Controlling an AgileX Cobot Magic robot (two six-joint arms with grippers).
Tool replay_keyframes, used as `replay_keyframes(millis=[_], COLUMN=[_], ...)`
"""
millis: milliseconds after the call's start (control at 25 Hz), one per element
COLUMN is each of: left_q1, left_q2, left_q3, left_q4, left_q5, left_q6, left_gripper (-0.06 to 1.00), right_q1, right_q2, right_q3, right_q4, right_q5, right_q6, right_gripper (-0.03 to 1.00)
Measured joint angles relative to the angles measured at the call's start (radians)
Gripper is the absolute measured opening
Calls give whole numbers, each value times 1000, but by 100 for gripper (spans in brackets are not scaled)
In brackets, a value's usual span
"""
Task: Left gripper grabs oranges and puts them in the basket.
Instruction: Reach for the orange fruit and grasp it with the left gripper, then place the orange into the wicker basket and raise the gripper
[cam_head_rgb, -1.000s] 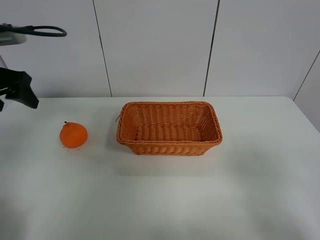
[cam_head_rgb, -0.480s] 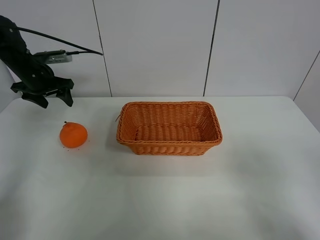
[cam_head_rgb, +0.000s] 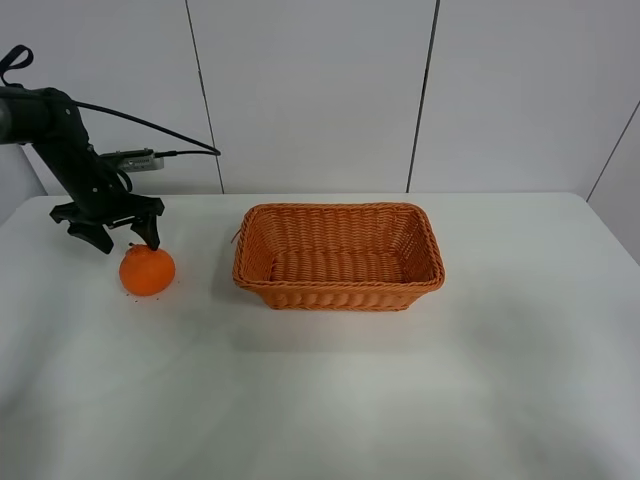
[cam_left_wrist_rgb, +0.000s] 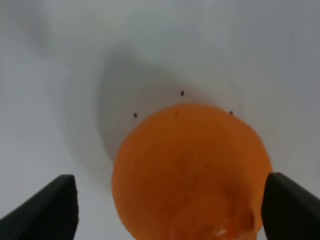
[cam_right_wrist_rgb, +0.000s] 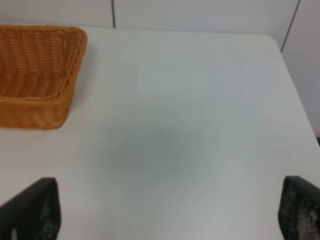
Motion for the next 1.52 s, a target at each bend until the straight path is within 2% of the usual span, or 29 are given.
replay_keyframes(millis=[120, 440, 480, 560, 640, 720, 960, 1280, 1520], left_q1=[-1, -1, -1, -1, -1, -1, -3, -12, -113], left_q2=[0, 0, 0, 0, -4, -14, -60, -125, -128], left_q3=[32, 174, 180, 182, 182, 182, 116, -197, -279], left_q4=[-7, -23, -26, -27, -27, -24, -19, -7, 37], left_q5=[-15, -147, -153, -154, -153, -145, -58, 193, 255], left_q6=[0, 0, -1, -3, -4, -3, -2, -47, -71], left_gripper=[85, 83, 79, 63, 36, 21, 20, 20, 20], right_q1=[0, 0, 0, 0, 0, 0, 0, 0, 0], right_q2=[0, 0, 0, 0, 0, 0, 0, 0, 0], right_q3=[0, 0, 0, 0, 0, 0, 0, 0, 0], right_q4=[0, 0, 0, 0, 0, 0, 0, 0, 0], right_q5=[0, 0, 0, 0, 0, 0, 0, 0, 0], right_q6=[0, 0, 0, 0, 0, 0, 0, 0, 0], right_gripper=[69, 69, 69, 69, 69, 69, 69, 69, 69])
